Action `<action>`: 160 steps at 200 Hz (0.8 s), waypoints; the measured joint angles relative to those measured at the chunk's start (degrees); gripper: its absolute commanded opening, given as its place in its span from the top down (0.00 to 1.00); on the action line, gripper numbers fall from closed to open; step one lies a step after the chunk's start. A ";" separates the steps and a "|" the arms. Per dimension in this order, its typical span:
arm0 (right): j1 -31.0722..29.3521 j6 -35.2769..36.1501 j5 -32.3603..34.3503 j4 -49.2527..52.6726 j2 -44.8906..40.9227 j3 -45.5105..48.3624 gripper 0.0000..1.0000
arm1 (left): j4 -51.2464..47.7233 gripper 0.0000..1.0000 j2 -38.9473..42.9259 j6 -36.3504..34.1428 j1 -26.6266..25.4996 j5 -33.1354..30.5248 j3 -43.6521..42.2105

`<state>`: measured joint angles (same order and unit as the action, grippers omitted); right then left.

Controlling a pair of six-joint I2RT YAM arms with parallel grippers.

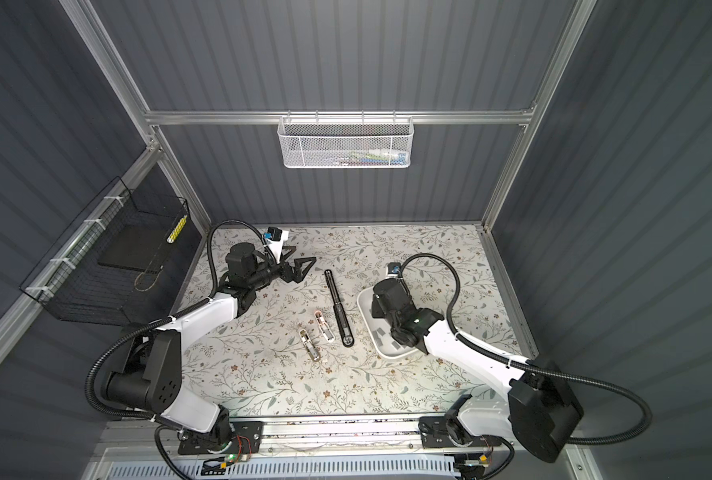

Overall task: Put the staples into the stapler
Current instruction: 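Lift the right gripper from the pink stapler and move over the white tray, then lower the right gripper into the tray onto a grey staple strip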

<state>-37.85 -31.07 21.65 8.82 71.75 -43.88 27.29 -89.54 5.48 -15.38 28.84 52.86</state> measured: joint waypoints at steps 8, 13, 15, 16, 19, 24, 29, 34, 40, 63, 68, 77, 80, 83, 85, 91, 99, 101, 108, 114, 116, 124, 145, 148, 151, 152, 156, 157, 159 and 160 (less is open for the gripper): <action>1.14 -1.07 -1.01 1.16 -0.26 0.92 0.74 | -0.24 0.01 -0.07 -0.15 0.00 -0.28 0.00; 1.79 -1.62 -1.77 1.73 -0.22 1.38 0.74 | -0.33 0.01 -0.09 -0.22 0.00 -0.39 0.02; 1.97 -1.75 -2.01 1.95 -0.17 1.49 0.74 | -0.37 0.01 -0.11 -0.31 0.00 -0.39 0.02; 2.12 -1.88 -2.27 2.10 -0.13 1.57 0.74 | -0.39 0.01 -0.11 -0.33 0.00 -0.42 0.02; 2.47 -2.16 -2.69 2.49 0.09 1.75 0.74 | -0.48 0.01 -0.11 -0.35 0.00 -0.46 0.02; 3.04 -2.54 -3.52 3.02 0.48 1.90 0.74 | -0.63 0.01 -0.13 -0.39 0.00 -0.59 0.02; 3.50 -2.80 -4.28 3.56 1.05 1.92 0.74 | -0.72 0.01 -0.13 -0.44 0.00 -0.59 0.02; 3.91 -2.86 -4.94 3.78 1.75 1.90 0.74 | -0.74 0.01 -0.13 -0.52 0.00 -0.66 0.02; 4.42 -2.95 -5.77 4.09 2.84 1.79 0.72 | -0.74 0.00 -0.15 -0.55 0.00 -0.79 0.02; 5.68 -1.86 -8.31 5.97 7.45 0.33 0.69 | -0.81 0.01 -0.26 -0.59 0.00 -0.87 0.02; 5.95 -1.31 -8.94 6.29 8.52 -0.15 0.69 | -0.85 0.01 -0.26 -0.59 0.00 -0.98 0.02; 6.49 -0.13 -10.16 6.54 10.34 -1.18 0.68 | -0.98 0.00 -0.26 -0.61 0.00 -1.07 0.02; 6.62 0.17 -10.49 6.56 10.78 -1.44 0.68 | -1.05 0.00 -0.26 -0.61 0.00 -1.07 0.02; 6.84 0.52 -10.97 6.64 11.32 -1.81 0.68 | -1.09 0.01 -0.26 -0.63 0.00 -1.07 0.02; 6.99 0.83 -11.19 6.71 11.69 -2.10 0.68 | -1.14 0.01 -0.26 -0.66 0.00 -1.09 0.02; 7.43 1.62 -12.02 6.73 12.76 -2.86 0.68 | -1.20 0.01 -0.26 -0.72 0.00 -1.07 0.02; 7.96 2.80 -12.98 6.95 14.29 -4.04 0.67 | -1.22 0.00 -0.26 -0.79 0.00 -1.09 0.02; 8.07 3.13 -13.27 7.02 14.71 -4.37 0.66 | -1.25 0.01 -0.26 -0.79 0.00 -1.07 0.02; 8.35 3.96 -13.90 7.17 15.82 -5.25 0.64 | -1.27 0.00 -0.26 -0.79 0.00 -1.20 0.02; 8.52 4.61 -14.27 7.30 16.65 -5.88 0.64 | -1.27 0.01 -0.26 -0.81 0.00 -1.27 0.02; 8.59 4.96 -14.43 7.43 16.92 -6.14 0.64 | -1.31 0.01 -0.26 -0.81 0.00 -1.27 0.02; 8.79 5.86 -14.95 7.78 17.90 -6.97 0.64 | -1.42 0.01 -0.26 -0.81 0.00 -1.44 0.02; 9.01 7.89 -16.11 9.05 20.46 -9.05 0.63 | -1.64 0.00 -0.26 -0.96 0.00 -1.86 0.02; 8.98 8.17 -16.20 9.22 20.74 -9.29 0.63 | -1.64 0.01 -0.26 -0.98 0.00 -1.88 0.02; 8.98 8.39 -16.33 9.40 21.03 -9.51 0.63 | -1.64 0.00 -0.26 -1.01 0.00 -1.88 0.02; 8.98 8.48 -16.37 9.46 21.11 -9.57 0.63 | -1.64 0.01 -0.24 -0.98 0.00 -1.90 0.02; 9.01 8.74 -16.50 9.68 21.51 -9.90 0.63 | -1.64 0.00 -0.24 -1.01 0.00 -1.90 0.02; 8.98 8.81 -16.52 9.68 21.55 -9.94 0.63 | -1.64 0.00 -0.24 -1.01 0.00 -1.92 0.02; 8.98 8.96 -16.59 9.77 21.77 -10.08 0.63 | -1.64 0.01 -0.24 -1.01 0.00 -1.92 0.02; 8.98 9.05 -16.61 9.77 21.84 -10.12 0.63 | -1.64 0.01 -0.24 -1.01 0.00 -1.92 0.02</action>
<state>-28.86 -22.02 5.04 18.59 93.58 -54.00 25.65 -89.78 4.47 -15.38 26.92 52.88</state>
